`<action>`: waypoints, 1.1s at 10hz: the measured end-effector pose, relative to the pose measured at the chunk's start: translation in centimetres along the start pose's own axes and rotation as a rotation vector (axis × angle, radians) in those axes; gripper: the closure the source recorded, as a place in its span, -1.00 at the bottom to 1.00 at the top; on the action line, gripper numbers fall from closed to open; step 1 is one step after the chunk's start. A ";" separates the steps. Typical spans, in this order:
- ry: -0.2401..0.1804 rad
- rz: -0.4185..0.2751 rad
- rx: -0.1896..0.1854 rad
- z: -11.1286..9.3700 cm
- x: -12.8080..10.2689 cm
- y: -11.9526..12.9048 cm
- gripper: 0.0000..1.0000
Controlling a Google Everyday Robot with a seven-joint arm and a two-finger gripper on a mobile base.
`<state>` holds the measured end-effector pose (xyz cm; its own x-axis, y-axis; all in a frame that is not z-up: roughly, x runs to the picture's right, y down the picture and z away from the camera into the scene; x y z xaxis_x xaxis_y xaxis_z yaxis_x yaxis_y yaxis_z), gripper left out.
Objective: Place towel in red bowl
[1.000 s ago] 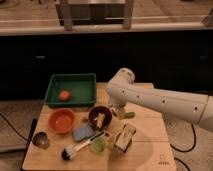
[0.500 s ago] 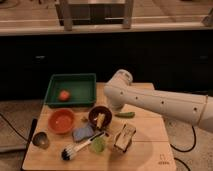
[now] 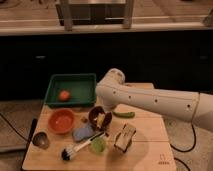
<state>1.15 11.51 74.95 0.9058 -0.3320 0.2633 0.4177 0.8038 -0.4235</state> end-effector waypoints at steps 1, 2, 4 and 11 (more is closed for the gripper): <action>-0.008 -0.011 0.001 -0.1 -0.4 -0.2 0.95; -0.025 -0.016 0.009 -0.2 -0.8 -0.4 0.80; -0.055 -0.036 0.023 0.3 0.8 -1.5 0.37; -0.091 -0.097 0.014 2.4 5.9 -4.8 -0.60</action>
<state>4.34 6.87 80.65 0.8506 -0.3630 0.3804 0.5016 0.7773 -0.3798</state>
